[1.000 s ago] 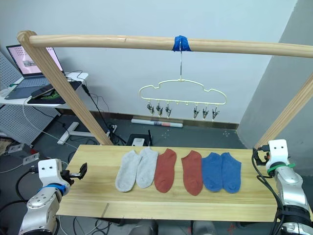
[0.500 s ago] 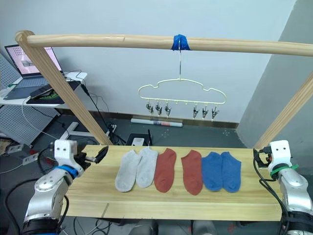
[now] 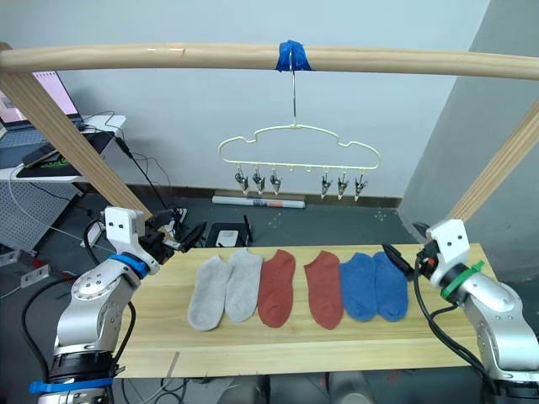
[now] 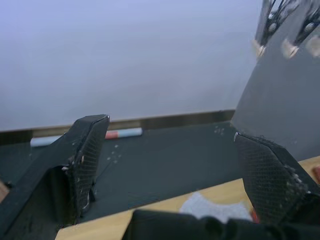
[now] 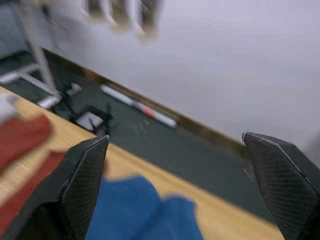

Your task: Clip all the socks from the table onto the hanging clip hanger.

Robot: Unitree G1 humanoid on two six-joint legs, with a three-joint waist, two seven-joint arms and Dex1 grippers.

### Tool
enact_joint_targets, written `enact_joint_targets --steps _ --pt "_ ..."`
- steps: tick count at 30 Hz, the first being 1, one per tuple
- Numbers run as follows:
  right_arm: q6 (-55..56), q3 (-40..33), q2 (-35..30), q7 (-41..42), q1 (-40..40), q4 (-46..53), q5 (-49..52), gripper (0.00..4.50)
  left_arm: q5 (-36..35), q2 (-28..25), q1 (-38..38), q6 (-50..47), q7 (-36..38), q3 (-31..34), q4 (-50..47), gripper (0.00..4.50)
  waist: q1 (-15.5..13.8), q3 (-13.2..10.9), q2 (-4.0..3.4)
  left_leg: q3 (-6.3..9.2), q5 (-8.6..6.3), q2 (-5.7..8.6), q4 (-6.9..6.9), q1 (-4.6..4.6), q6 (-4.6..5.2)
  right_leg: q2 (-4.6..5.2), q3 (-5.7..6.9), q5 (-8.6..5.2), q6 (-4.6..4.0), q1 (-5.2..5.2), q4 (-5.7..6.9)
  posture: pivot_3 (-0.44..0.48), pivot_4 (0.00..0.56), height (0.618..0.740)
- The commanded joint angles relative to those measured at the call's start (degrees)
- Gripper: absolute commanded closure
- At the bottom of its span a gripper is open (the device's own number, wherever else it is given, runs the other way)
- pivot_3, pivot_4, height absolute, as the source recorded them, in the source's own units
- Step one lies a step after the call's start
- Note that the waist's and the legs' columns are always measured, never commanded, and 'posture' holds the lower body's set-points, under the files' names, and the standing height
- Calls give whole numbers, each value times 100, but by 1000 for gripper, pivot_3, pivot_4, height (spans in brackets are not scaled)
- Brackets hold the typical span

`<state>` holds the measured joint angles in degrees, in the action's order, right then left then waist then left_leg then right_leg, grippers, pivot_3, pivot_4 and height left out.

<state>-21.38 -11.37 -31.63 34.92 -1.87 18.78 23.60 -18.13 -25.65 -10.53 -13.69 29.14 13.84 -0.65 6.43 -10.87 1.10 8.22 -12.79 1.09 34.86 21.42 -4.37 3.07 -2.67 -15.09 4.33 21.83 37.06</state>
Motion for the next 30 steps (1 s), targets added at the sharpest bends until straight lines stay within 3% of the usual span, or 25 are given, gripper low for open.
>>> enact_joint_targets --steps 1,4,9,22,28,30 --pt "-339 107 42 63 -291 657 488 0 -118 91 -103 -5 -81 -39 -465 15 1 0 0 1 0 1 3 19 0 0 0 3 5 19 1 -206 189 740" --pt "-504 302 71 30 -489 954 617 0 -118 171 -135 -56 -165 -55 -589 15 -1 -20 1 7 0 4 6 49 1 -1 1 5 6 44 0 -221 207 740" --pt "-535 1004 476 105 -1536 1196 779 0 86 689 -608 69 -666 -390 -736 15 6 -165 7 3 3 5 15 57 9 0 -1 18 13 46 -3 -214 228 740" --pt "-368 1616 810 162 -1831 1210 521 0 276 921 -1213 569 -622 -650 -77 15 15 -269 10 -2 0 2 12 68 12 1 4 24 -4 51 -8 -239 239 740" --pt "-424 1624 833 196 -1994 1146 538 0 364 968 -1377 807 -660 -646 255 1686 26 -282 7 -4 0 1 13 68 12 0 4 23 -2 53 -8 -238 233 740" --pt "-433 1621 829 210 -2004 1149 555 0 350 978 -1385 837 -651 -648 275 1686 27 -283 7 -4 0 1 13 69 12 0 4 24 -2 53 -8 -236 231 740"
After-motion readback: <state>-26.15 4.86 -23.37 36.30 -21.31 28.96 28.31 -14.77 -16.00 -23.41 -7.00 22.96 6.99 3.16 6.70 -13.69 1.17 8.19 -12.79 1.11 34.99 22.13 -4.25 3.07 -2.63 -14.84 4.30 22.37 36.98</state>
